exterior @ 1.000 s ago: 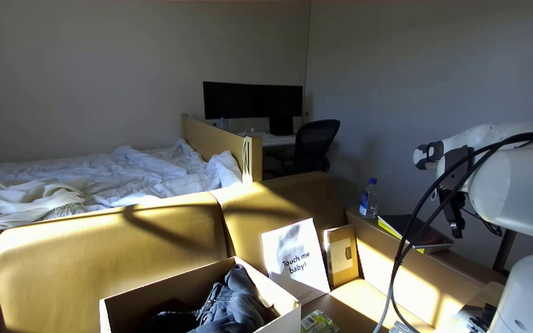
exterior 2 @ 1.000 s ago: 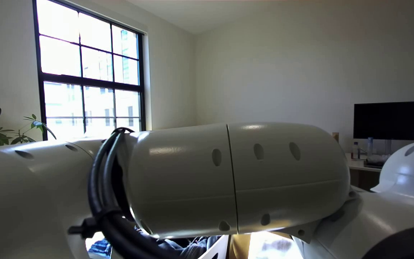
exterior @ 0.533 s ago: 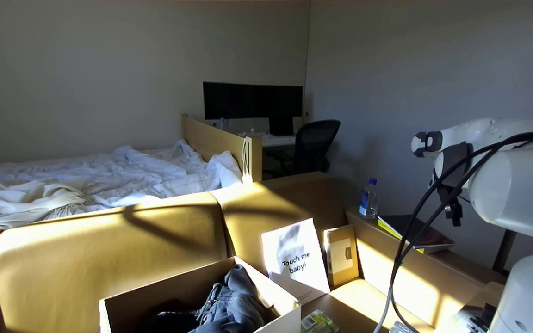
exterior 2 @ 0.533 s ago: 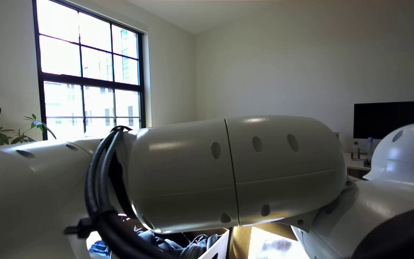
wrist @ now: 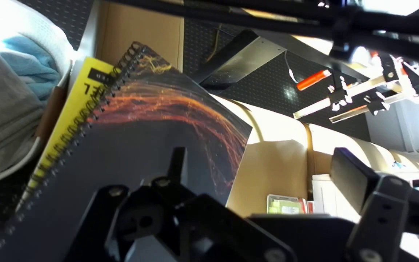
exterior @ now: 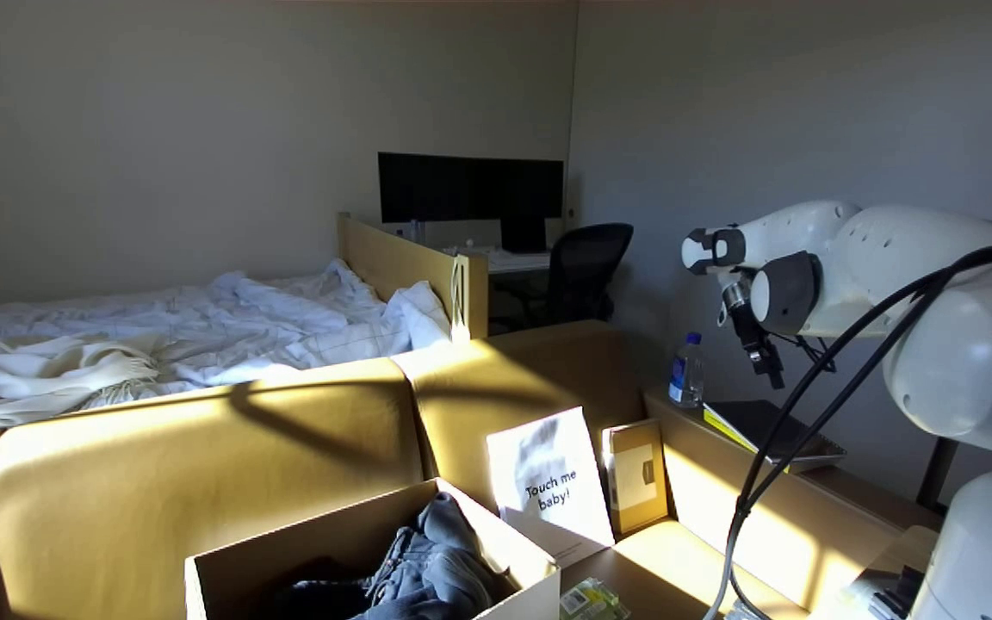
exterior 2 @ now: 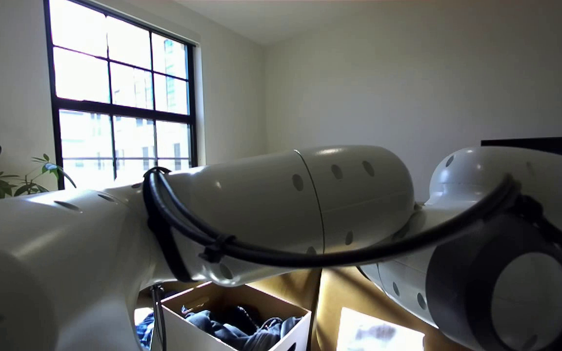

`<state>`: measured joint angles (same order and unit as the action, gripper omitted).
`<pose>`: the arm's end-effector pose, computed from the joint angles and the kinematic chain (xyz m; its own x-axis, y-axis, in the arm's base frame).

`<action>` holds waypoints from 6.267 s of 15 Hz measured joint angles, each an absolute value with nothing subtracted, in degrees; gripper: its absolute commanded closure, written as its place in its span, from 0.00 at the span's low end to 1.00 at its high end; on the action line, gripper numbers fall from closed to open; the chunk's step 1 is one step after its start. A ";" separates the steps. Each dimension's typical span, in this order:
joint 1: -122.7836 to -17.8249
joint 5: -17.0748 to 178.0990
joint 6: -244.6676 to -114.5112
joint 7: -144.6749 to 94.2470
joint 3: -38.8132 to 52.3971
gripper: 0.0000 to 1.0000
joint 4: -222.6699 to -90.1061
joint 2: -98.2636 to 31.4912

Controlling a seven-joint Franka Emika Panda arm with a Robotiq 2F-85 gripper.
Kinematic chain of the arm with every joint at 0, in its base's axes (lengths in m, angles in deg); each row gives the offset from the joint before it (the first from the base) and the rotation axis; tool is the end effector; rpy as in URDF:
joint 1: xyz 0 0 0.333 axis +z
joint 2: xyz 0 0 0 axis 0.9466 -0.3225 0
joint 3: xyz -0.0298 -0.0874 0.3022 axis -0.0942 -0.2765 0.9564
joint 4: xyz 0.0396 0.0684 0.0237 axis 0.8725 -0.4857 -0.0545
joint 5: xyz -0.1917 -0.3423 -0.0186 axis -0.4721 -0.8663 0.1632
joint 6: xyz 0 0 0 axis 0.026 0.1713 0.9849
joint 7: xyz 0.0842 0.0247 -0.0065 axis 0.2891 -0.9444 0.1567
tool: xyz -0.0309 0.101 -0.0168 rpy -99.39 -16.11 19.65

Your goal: Remove the books from the right armrest of the sofa and place them inside the white storage box

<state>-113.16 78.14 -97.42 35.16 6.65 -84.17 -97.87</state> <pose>0.4955 -0.4888 0.1737 0.7734 0.3138 -0.5508 -0.0277 -0.8513 -0.5239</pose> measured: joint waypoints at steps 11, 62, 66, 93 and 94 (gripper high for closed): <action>-102.95 77.95 -120.01 14.85 4.11 0.00 -83.90 -99.31; -98.88 83.17 -98.32 15.75 8.16 0.00 -85.15 -89.32; -98.75 83.12 -105.80 14.74 8.23 0.00 -85.16 -92.18; -90.66 72.21 -107.22 14.65 4.09 0.00 -88.35 -102.45; -90.76 72.89 -107.25 14.16 4.41 0.00 -88.32 -102.45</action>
